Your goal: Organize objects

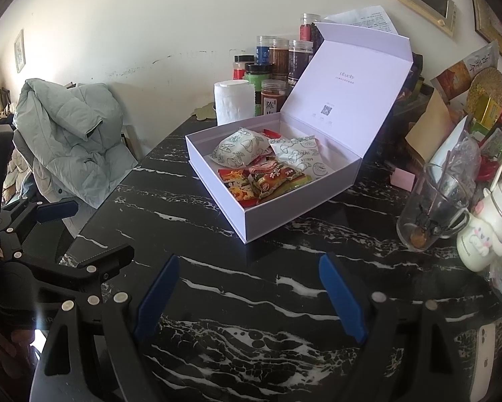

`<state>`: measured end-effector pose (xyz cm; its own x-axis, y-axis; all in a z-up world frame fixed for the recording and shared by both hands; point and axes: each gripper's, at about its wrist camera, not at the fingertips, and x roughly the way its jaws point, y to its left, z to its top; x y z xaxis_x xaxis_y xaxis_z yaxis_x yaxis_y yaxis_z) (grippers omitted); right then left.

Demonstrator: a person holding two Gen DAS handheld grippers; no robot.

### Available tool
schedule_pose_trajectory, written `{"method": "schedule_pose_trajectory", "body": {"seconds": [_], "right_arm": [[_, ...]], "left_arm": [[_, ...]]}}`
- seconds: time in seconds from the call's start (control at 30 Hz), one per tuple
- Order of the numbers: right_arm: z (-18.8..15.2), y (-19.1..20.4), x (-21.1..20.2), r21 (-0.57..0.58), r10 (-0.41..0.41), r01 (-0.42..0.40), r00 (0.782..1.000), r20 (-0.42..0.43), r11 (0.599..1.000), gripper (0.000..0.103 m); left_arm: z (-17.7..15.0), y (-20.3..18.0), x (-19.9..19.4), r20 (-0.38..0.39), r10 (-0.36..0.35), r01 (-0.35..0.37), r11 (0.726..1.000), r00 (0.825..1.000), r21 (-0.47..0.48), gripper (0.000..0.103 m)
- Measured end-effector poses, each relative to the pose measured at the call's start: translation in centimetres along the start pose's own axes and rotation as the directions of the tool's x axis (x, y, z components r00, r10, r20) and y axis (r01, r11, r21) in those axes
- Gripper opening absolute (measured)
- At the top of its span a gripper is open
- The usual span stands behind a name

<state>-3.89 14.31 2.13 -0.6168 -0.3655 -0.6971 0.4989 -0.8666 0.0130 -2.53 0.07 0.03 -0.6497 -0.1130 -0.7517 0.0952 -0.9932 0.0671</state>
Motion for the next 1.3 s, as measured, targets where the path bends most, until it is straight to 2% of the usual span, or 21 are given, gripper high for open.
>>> {"method": "schedule_pose_trajectory", "body": {"seconds": [0.93, 1.17, 1.3], "right_arm": [[-0.5, 0.0, 0.4, 0.0, -0.01, 0.01, 1.0, -0.02, 1.0, 0.087], [-0.7, 0.0, 0.5, 0.008, -0.008, 0.008, 1.0, -0.027, 1.0, 0.087], [-0.7, 0.0, 0.6, 0.007, -0.01, 0.01, 0.999, -0.034, 1.0, 0.087]], "left_arm": [[-0.2, -0.2, -0.2, 0.002, 0.011, -0.011, 1.0, 1.0, 0.005, 0.1], [-0.2, 0.1, -1.1, 0.062, 0.01, -0.01, 1.0, 0.998, -0.004, 0.1], [-0.2, -0.1, -1.0, 0.058, 0.023, -0.024, 1.0, 0.998, 0.013, 0.1]]}}
